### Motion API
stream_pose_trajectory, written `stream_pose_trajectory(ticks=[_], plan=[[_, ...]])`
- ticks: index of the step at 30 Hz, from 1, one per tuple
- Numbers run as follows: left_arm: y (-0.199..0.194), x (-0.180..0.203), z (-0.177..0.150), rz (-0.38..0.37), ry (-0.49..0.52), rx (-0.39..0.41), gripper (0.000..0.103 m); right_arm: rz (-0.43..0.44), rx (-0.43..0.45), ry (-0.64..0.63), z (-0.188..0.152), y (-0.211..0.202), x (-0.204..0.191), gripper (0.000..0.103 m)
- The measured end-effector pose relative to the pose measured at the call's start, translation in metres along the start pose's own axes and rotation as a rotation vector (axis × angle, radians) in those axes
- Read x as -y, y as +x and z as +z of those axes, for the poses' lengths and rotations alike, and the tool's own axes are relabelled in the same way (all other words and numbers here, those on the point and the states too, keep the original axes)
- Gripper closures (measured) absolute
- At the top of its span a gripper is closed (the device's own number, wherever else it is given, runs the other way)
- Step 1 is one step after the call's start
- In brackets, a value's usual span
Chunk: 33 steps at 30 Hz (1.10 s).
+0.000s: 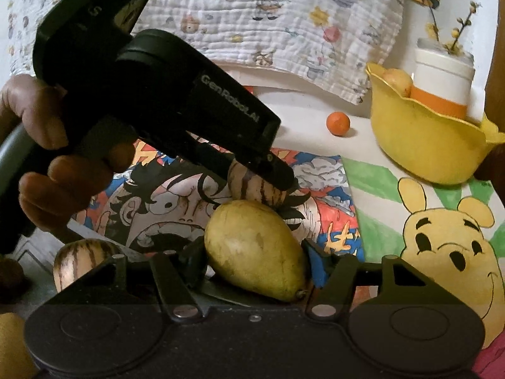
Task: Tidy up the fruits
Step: 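Grasp the green pear with the right tool while the left tool grasps the striped pepino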
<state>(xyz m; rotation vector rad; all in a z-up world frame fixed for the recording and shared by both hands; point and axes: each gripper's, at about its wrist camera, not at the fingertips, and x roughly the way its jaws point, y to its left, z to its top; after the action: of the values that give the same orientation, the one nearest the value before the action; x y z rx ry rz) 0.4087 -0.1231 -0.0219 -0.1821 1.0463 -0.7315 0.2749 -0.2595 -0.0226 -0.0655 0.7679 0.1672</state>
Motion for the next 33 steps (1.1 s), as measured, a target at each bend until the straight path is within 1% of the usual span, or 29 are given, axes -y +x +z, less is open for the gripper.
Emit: stream_pose_trajectory(ticks=[7, 18, 28, 33], plan=[[-0.014, -0.008, -0.008, -0.001, -0.028, 0.022, 0.050, 0.003, 0.031, -0.042, -0.004, -0.002, -0.003, 0.038], [-0.056, -0.014, -0.019, 0.012, -0.039, 0.101, 0.050, 0.031, 0.099, -0.027, -0.005, -0.015, 0.000, 0.039], [-0.096, -0.024, -0.045, 0.032, -0.053, 0.151, 0.050, 0.065, 0.128, -0.076, -0.009, -0.023, -0.009, 0.040], [-0.115, -0.027, -0.058, 0.041, -0.066, 0.176, 0.050, 0.084, 0.162, -0.063, -0.010, -0.030, -0.007, 0.040]])
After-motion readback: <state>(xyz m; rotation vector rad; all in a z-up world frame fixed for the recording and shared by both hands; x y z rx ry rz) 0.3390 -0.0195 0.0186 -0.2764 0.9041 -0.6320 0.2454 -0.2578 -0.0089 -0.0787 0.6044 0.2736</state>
